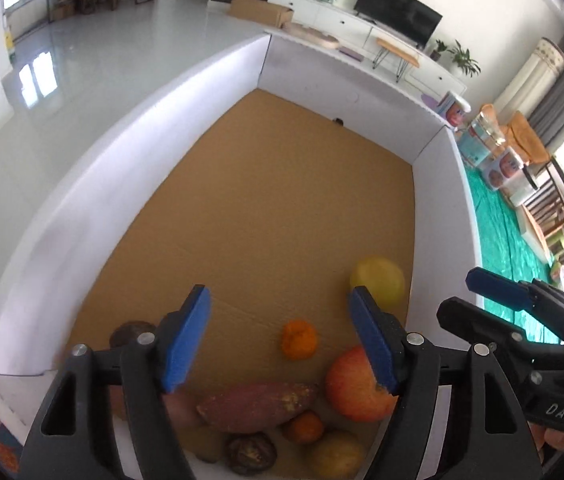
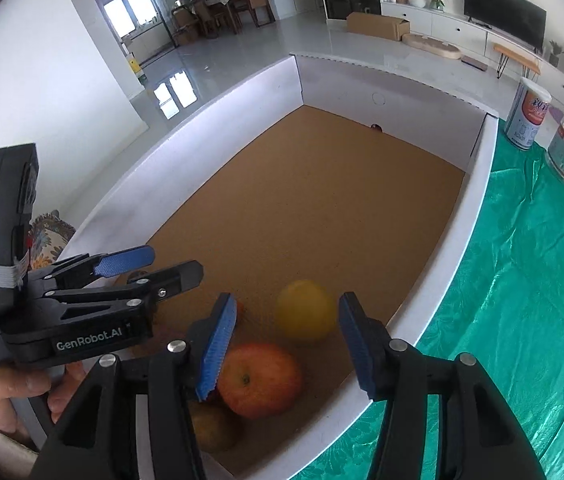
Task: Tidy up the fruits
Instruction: 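Carry both fruits over the white box and open both grippers, then withdraw both open grippers from above the box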
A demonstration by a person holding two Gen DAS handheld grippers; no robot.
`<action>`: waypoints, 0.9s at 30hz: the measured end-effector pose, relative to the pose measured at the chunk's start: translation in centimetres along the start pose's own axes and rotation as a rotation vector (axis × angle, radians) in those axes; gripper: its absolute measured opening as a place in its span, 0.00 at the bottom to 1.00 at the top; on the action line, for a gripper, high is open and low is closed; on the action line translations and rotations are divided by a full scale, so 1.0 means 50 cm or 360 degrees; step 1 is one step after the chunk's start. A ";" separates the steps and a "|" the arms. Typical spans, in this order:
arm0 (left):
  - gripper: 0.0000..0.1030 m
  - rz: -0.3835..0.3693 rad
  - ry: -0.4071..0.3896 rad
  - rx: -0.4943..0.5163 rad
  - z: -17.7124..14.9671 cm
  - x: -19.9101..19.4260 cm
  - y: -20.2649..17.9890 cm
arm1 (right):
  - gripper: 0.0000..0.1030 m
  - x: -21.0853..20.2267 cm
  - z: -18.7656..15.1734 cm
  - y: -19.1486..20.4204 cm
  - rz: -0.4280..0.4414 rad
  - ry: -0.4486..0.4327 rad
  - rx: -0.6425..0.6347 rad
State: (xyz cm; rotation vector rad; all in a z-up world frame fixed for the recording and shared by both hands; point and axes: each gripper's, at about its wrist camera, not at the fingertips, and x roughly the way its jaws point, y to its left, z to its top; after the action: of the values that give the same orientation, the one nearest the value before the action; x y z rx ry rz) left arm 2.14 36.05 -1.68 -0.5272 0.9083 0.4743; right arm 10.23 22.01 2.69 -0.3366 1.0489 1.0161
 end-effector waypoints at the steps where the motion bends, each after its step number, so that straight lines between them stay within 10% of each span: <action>1: 0.80 0.0038 -0.0061 0.0036 0.000 -0.023 -0.007 | 0.64 -0.017 -0.004 -0.002 0.0002 -0.0025 0.0012; 9: 0.99 0.0553 -0.0654 0.0348 -0.072 -0.210 -0.087 | 1.00 -0.161 -0.066 0.013 0.0002 -0.0180 0.0134; 18: 0.99 0.0586 -0.0211 0.0227 -0.106 -0.178 -0.035 | 1.00 -0.147 -0.146 0.064 -0.0021 -0.0019 0.0289; 27: 0.99 0.0545 -0.0236 0.0140 -0.103 -0.212 0.013 | 1.00 -0.134 -0.133 0.128 -0.0186 0.0025 0.0110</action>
State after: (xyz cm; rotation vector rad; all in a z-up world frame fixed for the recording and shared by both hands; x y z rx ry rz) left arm -7.02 31.69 4.36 -0.2515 0.8747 0.7696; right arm 0.48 17.38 6.38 -0.3460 1.0638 0.8718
